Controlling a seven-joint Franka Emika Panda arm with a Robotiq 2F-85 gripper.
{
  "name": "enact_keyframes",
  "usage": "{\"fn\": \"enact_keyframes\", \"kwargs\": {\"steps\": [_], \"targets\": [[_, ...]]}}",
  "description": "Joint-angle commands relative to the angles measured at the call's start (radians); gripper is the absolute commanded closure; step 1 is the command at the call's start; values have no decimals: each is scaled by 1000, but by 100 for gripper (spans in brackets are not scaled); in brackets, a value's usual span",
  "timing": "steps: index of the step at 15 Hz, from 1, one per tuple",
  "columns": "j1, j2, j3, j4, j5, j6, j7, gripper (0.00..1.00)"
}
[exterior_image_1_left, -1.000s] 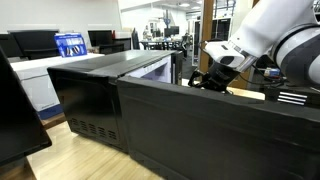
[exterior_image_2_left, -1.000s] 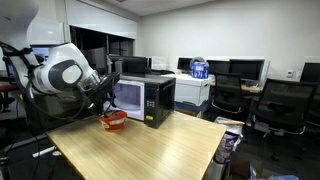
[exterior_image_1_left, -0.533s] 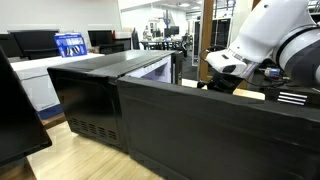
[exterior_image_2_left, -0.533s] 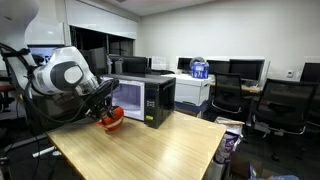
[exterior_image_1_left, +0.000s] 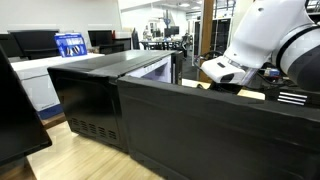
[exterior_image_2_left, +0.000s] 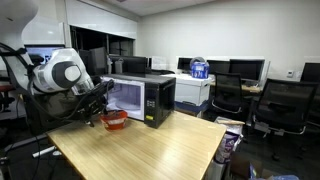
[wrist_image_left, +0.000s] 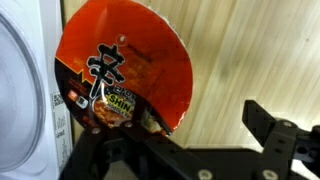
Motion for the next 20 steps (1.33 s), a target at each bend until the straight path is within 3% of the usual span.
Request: {"fn": "enact_keyframes", "kwargs": {"steps": [1,8,20], "targets": [[-28,-7,10,-13,-1,68,27,0],[-59,-17,-42,-14,-58,184,134,0],[-44,11,-56,-1,-84,148,180,0]]}}
